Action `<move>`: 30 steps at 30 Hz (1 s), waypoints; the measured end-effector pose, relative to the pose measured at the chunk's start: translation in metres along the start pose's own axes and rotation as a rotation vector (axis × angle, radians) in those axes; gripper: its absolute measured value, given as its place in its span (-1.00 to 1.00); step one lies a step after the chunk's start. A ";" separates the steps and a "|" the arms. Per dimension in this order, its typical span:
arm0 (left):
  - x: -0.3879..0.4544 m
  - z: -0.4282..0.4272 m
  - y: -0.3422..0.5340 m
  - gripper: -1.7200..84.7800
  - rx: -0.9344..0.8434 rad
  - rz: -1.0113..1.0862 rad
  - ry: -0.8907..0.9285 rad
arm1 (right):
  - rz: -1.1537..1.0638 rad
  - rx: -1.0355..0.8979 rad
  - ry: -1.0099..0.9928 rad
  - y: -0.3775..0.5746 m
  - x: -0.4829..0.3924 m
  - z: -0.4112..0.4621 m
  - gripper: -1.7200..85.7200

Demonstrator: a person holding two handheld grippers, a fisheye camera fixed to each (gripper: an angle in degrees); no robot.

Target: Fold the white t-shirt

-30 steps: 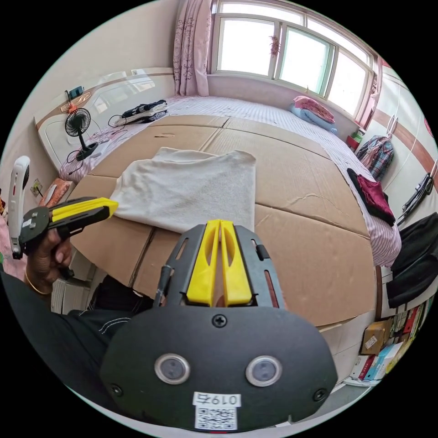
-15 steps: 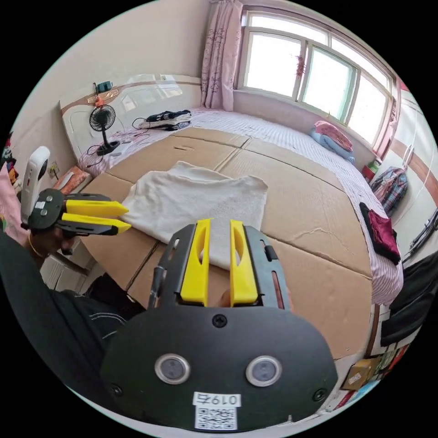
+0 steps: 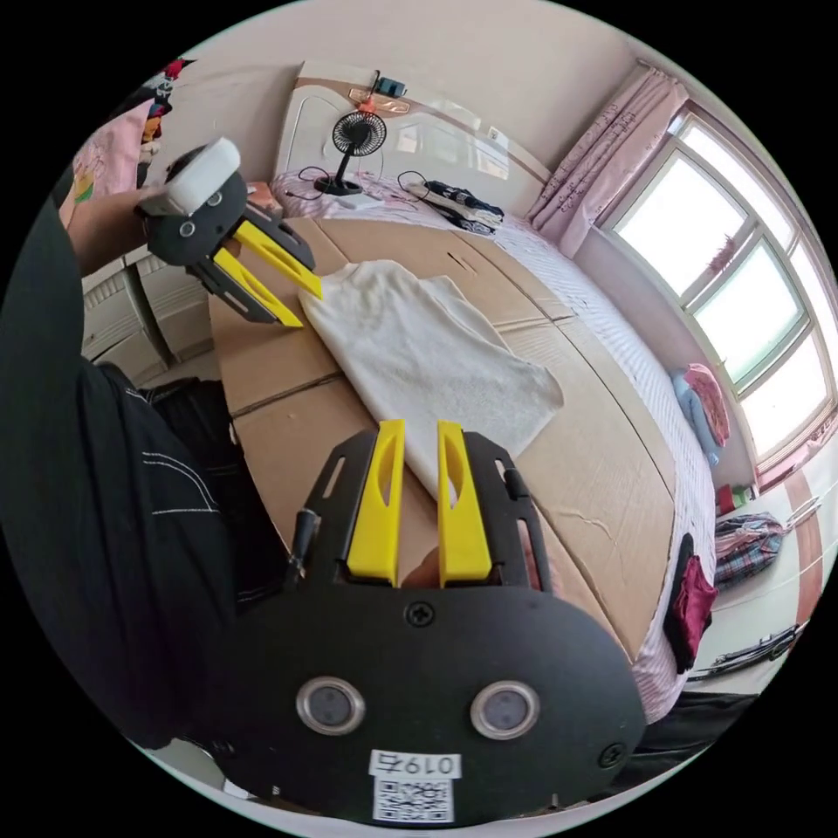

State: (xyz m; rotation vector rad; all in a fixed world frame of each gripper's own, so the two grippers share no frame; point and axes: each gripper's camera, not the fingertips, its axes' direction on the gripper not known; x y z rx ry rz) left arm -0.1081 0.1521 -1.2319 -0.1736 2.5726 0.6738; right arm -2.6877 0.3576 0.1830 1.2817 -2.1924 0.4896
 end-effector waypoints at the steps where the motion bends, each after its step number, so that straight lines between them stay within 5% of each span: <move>1: -0.002 0.001 -0.002 -0.78 -0.006 0.002 0.005 | 0.022 0.026 -0.025 0.001 0.001 0.001 -0.81; 17: -0.078 0.016 -0.017 -0.91 -0.023 -0.119 0.281 | -0.255 0.149 -0.146 -0.059 -0.093 0.087 -0.76; 30: -0.112 -0.021 -0.011 -0.87 0.076 -0.130 0.314 | -0.408 0.116 0.132 -0.108 -0.165 0.148 -0.93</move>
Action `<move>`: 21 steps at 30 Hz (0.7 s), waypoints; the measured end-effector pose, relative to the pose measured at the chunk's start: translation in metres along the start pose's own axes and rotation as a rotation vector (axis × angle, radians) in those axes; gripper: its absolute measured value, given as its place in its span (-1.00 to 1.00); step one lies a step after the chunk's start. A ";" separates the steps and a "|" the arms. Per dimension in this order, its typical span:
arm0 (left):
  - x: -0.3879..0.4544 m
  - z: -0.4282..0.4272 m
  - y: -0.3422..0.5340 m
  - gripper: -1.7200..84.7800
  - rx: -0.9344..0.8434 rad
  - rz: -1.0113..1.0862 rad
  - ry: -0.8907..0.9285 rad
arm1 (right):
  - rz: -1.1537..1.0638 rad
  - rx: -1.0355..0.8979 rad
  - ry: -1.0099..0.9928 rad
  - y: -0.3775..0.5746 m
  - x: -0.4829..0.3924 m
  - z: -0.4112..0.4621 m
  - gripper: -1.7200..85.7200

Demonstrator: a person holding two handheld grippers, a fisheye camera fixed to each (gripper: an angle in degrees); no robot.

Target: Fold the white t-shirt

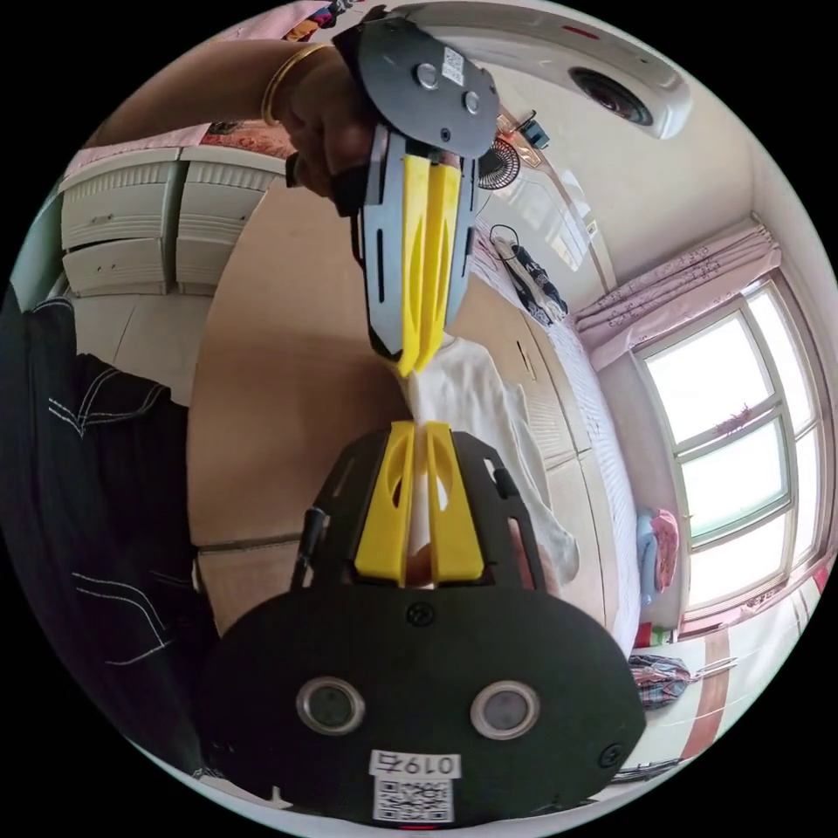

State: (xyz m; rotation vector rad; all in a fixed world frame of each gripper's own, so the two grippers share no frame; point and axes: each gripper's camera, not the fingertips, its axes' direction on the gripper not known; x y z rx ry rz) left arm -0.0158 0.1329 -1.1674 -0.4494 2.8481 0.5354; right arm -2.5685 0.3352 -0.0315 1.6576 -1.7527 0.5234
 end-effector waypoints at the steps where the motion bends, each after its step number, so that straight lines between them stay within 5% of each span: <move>1: 0.002 -0.001 0.000 -0.86 -0.003 0.003 -0.015 | 0.015 -0.013 -0.011 -0.008 0.001 0.003 -0.95; 10: 0.063 -0.013 -0.019 -0.69 -0.015 0.174 -0.396 | 0.194 0.015 -0.235 -0.071 0.046 0.000 -0.97; 21: 0.049 -0.024 -0.059 -0.93 -0.012 0.161 -0.539 | 0.280 0.065 -0.252 -0.182 0.043 -0.031 -0.93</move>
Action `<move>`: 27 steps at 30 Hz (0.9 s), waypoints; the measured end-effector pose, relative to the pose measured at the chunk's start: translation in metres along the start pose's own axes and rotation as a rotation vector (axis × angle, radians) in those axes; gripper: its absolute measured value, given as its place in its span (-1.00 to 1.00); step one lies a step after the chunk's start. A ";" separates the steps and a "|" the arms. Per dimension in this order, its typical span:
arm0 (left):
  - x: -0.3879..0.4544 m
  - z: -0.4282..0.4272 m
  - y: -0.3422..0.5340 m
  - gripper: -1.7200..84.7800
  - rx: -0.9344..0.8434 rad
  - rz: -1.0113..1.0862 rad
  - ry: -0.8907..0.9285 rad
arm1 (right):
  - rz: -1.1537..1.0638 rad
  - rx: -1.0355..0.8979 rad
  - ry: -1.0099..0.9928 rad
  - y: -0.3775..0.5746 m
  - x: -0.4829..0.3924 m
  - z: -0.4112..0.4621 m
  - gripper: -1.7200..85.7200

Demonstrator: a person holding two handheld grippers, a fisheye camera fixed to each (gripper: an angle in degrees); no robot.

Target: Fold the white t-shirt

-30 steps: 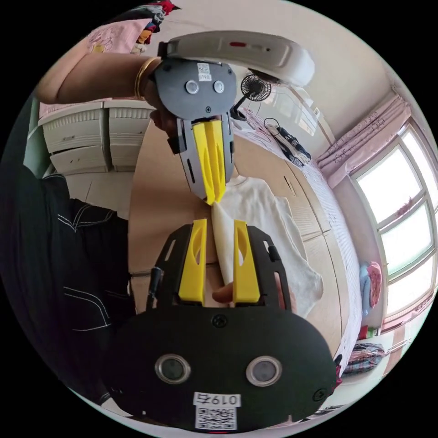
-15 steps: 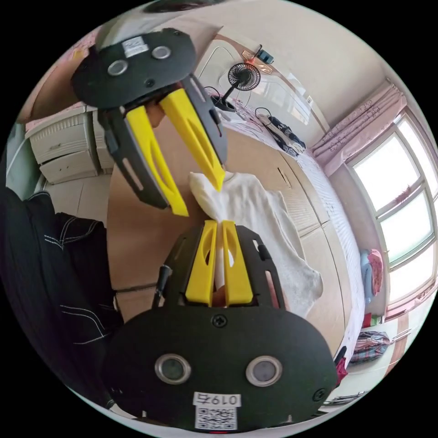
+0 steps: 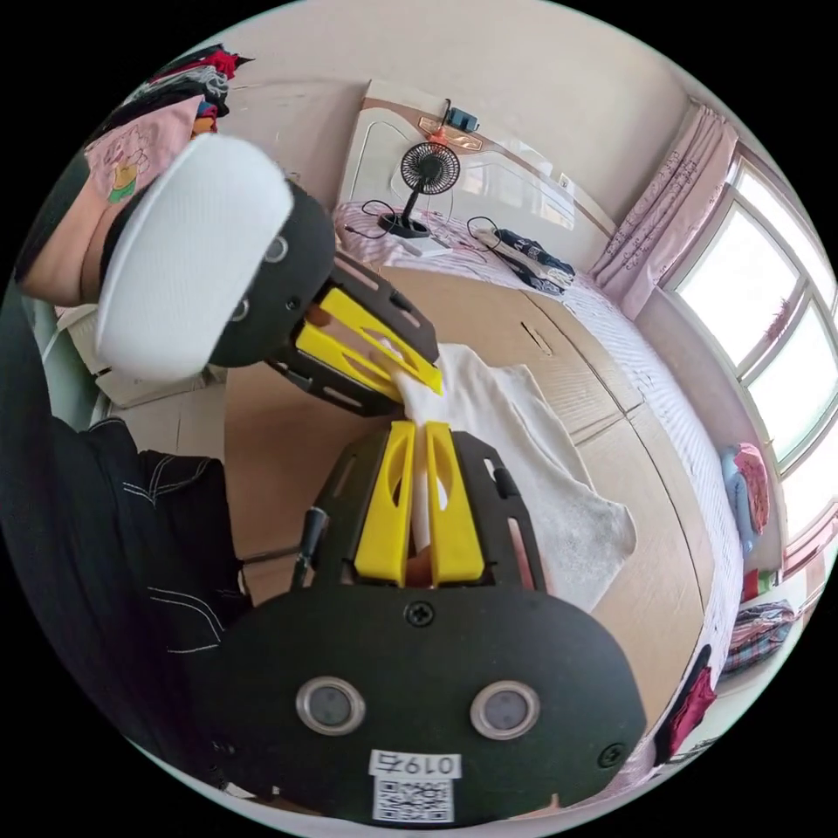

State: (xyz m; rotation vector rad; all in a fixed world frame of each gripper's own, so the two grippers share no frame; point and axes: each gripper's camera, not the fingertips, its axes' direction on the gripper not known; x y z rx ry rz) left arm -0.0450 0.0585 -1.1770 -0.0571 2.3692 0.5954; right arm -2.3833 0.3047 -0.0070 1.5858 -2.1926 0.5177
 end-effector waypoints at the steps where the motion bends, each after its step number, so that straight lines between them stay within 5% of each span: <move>1: -0.003 -0.001 -0.001 -0.93 0.000 -0.001 0.002 | 0.009 0.011 0.030 -0.011 -0.011 -0.004 -0.88; 14: -0.115 -0.022 -0.052 -0.97 0.049 -0.119 0.230 | -0.040 -0.192 0.461 -0.125 -0.134 -0.056 -0.73; 27: -0.182 -0.037 -0.133 -0.96 0.021 -0.083 0.256 | -0.196 -0.369 0.775 -0.362 -0.219 -0.106 -0.91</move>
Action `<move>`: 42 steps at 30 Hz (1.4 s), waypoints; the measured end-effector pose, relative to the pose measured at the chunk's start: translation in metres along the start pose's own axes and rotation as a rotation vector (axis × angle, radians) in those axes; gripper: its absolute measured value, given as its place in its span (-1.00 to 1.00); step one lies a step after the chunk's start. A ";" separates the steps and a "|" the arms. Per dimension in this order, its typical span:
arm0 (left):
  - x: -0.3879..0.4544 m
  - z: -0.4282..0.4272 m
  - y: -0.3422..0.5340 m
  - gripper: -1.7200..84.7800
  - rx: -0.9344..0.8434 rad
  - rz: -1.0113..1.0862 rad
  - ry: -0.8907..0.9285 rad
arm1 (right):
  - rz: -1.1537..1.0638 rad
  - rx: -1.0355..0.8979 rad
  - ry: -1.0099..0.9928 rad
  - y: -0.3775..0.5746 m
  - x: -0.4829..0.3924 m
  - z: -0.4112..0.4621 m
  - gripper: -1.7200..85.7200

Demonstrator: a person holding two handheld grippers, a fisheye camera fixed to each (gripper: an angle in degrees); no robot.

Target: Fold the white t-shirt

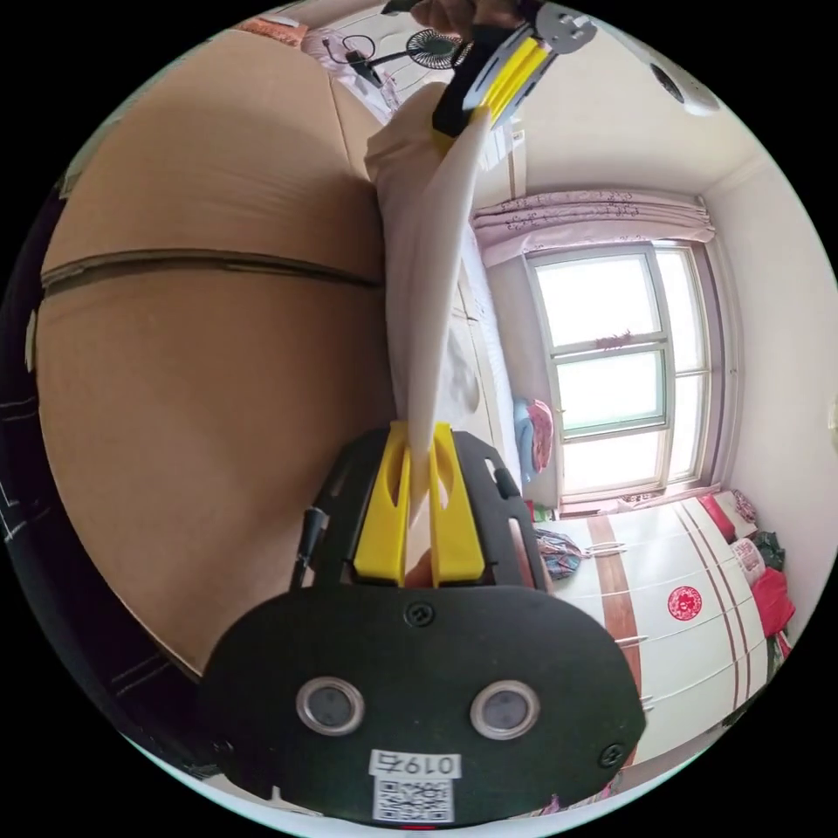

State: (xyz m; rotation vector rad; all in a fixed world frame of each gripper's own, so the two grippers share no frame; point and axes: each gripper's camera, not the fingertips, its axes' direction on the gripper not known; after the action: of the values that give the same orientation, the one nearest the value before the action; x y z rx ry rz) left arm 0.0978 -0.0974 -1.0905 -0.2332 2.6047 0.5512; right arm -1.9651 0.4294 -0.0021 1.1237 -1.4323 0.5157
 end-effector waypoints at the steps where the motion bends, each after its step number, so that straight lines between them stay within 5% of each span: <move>1: -0.001 -0.001 -0.005 -0.96 -0.004 0.002 -0.004 | 0.004 0.005 -0.018 -0.016 0.020 -0.020 -0.92; 10: -0.026 -0.076 -0.132 -0.95 0.147 0.128 -0.019 | 0.272 0.048 -0.105 -0.079 0.296 -0.209 -0.95; 19: -0.043 -0.141 -0.362 -0.94 0.457 0.303 0.183 | 0.312 -0.115 -0.027 -0.046 0.565 -0.365 -0.95; 25: -0.058 -0.125 -0.580 -0.93 0.504 0.330 0.184 | 0.344 -0.192 -0.125 -0.010 0.766 -0.334 -0.95; 32: -0.077 -0.123 -0.849 -0.93 0.622 0.139 -0.047 | 0.554 -0.105 0.088 0.040 1.052 -0.297 -0.95; 42: 0.121 0.002 -1.064 -0.92 0.429 0.372 -0.151 | 0.759 -0.415 -0.066 0.136 1.094 -0.304 -0.94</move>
State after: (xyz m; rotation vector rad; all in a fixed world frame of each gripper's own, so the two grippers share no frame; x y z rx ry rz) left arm 0.2627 -1.0681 -1.5124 0.4209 2.5497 0.1093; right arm -1.7650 0.3788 1.1231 0.2411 -1.9066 0.6614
